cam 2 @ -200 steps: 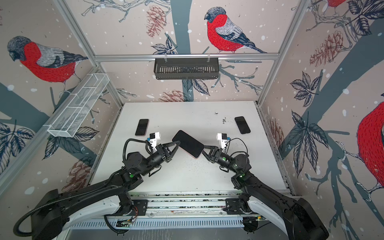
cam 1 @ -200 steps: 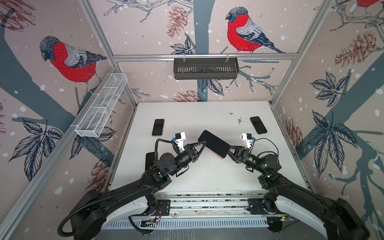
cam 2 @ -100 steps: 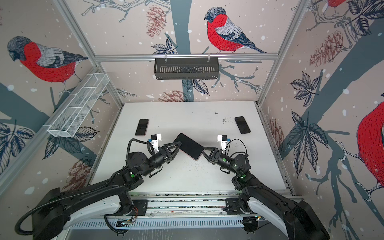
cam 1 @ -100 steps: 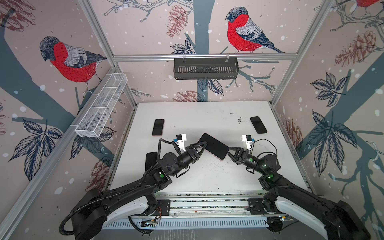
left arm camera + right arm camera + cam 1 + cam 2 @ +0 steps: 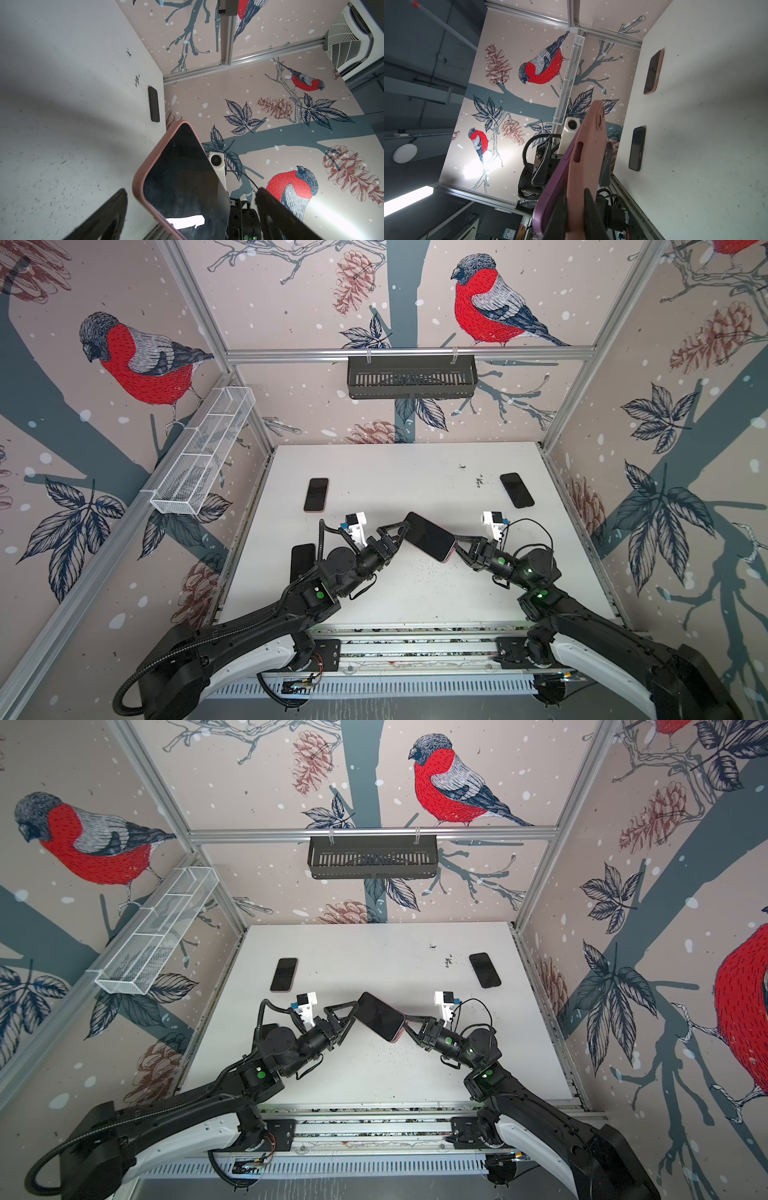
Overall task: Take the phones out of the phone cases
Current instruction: 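Close the right gripper on the pink case edge while the left gripper holds the phone, then swing the left gripper with the phone toward the robot, pulling it from the case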
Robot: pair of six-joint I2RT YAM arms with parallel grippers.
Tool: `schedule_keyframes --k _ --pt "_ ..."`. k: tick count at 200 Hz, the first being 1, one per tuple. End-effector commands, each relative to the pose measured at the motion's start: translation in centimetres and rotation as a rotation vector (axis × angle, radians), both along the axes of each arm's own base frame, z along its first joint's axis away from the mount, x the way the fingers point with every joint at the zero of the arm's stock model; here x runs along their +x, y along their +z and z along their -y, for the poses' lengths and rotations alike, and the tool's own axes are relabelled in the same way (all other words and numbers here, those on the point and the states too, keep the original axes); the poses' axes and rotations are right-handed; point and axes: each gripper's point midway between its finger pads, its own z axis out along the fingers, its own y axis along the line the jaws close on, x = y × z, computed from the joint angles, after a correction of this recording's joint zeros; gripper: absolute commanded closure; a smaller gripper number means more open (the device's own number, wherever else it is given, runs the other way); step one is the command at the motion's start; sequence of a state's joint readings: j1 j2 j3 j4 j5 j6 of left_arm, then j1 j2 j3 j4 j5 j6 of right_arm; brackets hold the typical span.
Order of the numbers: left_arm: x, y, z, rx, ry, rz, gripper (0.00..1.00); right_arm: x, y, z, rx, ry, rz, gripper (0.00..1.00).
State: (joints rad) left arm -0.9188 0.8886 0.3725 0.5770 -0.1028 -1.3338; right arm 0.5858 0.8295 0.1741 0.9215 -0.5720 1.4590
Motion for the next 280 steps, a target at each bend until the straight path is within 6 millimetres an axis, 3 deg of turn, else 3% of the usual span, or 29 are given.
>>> schedule_keyframes --k 1,25,49,81,102,142,156,159,194,280 --pt "0.6 -0.9 -1.5 0.077 0.081 0.003 0.04 -0.2 1.3 0.2 0.029 -0.008 0.06 0.95" --pt "0.5 -0.2 -2.5 0.135 0.12 0.043 0.03 -0.1 1.0 0.2 0.022 -0.009 0.051 0.95" --pt "-0.6 2.9 -1.7 0.177 0.082 0.164 0.04 -0.1 0.5 0.3 0.015 -0.012 0.039 0.95" --pt "-2.7 6.3 -0.4 0.463 0.111 0.306 0.04 0.0 -0.2 0.4 0.007 -0.018 0.021 0.95" --pt "-3.9 7.2 0.8 0.637 0.099 0.384 0.06 0.0 -0.7 0.5 -0.001 -0.024 0.007 0.96" --pt "-6.1 5.5 4.1 0.956 -0.002 0.494 0.13 0.1 -1.3 0.7 -0.018 -0.036 -0.006 0.96" --pt "-6.5 3.7 4.9 1.06 -0.043 0.512 0.14 0.2 -1.5 0.8 -0.021 -0.04 -0.009 0.96" --pt "-6.6 4.5 5.1 1.047 -0.042 0.516 0.15 0.1 -1.6 0.8 -0.023 -0.041 -0.01 0.96" --pt "-7.0 2.9 6.5 1.137 -0.102 0.535 0.2 0.1 -1.7 0.8 -0.026 -0.041 -0.012 0.96" --pt "-7.6 0.1 9.5 1.254 -0.226 0.562 0.21 0.0 -2.1 0.9 -0.027 -0.043 -0.018 0.96"
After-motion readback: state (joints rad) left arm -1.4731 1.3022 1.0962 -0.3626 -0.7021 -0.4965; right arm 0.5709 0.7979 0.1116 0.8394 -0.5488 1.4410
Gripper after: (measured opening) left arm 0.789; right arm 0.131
